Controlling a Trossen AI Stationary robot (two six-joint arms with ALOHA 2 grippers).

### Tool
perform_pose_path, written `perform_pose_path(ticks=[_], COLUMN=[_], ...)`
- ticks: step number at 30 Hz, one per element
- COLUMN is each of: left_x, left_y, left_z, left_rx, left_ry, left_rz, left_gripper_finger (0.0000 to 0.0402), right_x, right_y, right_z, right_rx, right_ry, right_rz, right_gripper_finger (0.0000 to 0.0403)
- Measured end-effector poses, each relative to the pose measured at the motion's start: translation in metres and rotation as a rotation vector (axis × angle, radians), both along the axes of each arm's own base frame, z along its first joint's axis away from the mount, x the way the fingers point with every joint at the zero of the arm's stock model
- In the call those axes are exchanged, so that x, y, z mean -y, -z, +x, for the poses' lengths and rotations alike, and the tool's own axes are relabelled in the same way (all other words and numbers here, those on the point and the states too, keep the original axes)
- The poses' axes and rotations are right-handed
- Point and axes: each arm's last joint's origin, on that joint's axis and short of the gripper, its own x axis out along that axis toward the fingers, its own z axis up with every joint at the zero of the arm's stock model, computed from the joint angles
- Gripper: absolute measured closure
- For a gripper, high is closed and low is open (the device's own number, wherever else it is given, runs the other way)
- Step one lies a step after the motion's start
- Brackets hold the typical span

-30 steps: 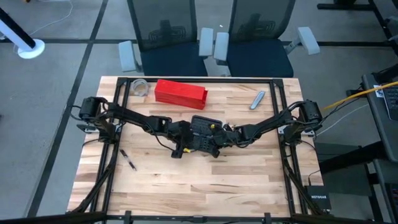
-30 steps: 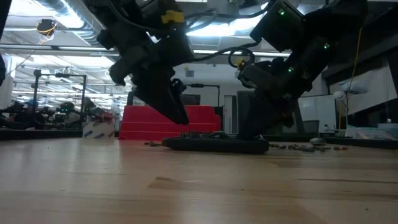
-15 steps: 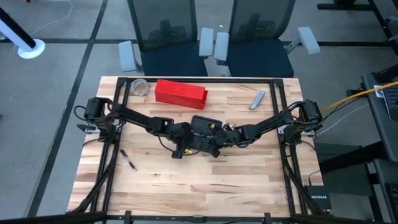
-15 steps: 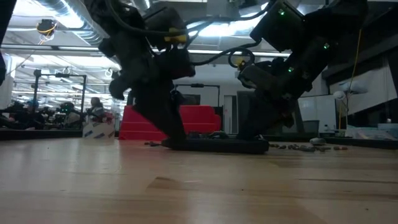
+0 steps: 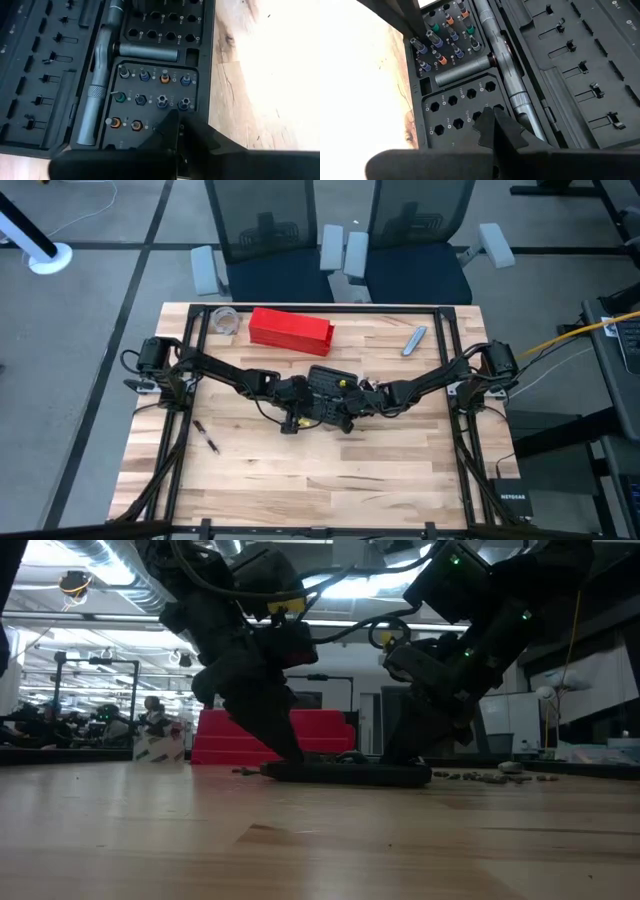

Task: Prefit tool cases
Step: Remove the screwdriver bit from the tool case

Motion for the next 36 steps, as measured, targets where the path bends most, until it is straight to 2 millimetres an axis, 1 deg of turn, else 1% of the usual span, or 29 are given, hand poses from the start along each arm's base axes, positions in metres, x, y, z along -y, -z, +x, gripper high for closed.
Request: perform_pose_path(ticks=[3, 6, 8, 13, 15, 17, 20, 24, 28, 32, 34, 36], left_x=[-0.001, -0.002, -0.002, -0.007, -0.014, -0.022, -0.031, -0.04, -0.046, -0.045, -0.04, -0.03], left_y=[-0.008, -0.028, -0.041, -0.06, -0.057, -0.048, -0.041, -0.038, -0.038, -0.045, -0.049, -0.052], left_z=[-0.003, -0.007, -0.013, -0.035, -0.041, -0.044, -0.043, -0.04, -0.04, -0.041, -0.038, -0.032], left_rx=[0.014, 0.07, 0.074, 0.0, -0.074, -0.153, -0.186, -0.167, -0.166, -0.128, -0.085, -0.019], left_ry=[-0.036, -0.057, -0.054, -0.038, -0.041, -0.044, -0.046, -0.051, -0.077, -0.076, -0.031, 0.034], left_rz=[-0.007, -0.012, 0.005, 0.123, 0.163, 0.172, 0.16, 0.119, 0.114, 0.11, 0.051, 0.002], left_gripper_finger=[0.0398, 0.0399, 0.0399, 0.04, 0.04, 0.04, 0.0396, 0.0368, 0.0328, 0.0287, 0.0274, 0.0267], right_x=[0.0, 0.0, 0.0, 0.0, 0.0, 0.0, 0.0, 0.0, 0.0, 0.0, 0.0, 0.0], right_y=[0.0, 0.0, 0.001, 0.001, 0.001, 0.001, 0.001, 0.001, 0.001, 0.001, 0.001, 0.001], right_z=[0.0, 0.0, 0.0, -0.001, -0.001, -0.001, -0.001, -0.001, -0.001, -0.001, -0.001, -0.001], right_rx=[0.0, -0.008, -0.01, -0.013, -0.013, -0.013, -0.012, -0.012, -0.013, -0.011, -0.013, -0.012], right_ry=[0.0, -0.004, -0.007, -0.007, -0.007, -0.007, -0.007, -0.01, -0.012, -0.012, -0.012, -0.013], right_rz=[0.001, 0.005, 0.007, 0.007, 0.007, 0.007, 0.007, 0.011, 0.014, 0.014, 0.013, 0.012], right_gripper_finger=[0.0403, 0.0403, 0.0403, 0.0403, 0.0403, 0.0403, 0.0403, 0.0403, 0.0403, 0.0403, 0.0403, 0.0403])
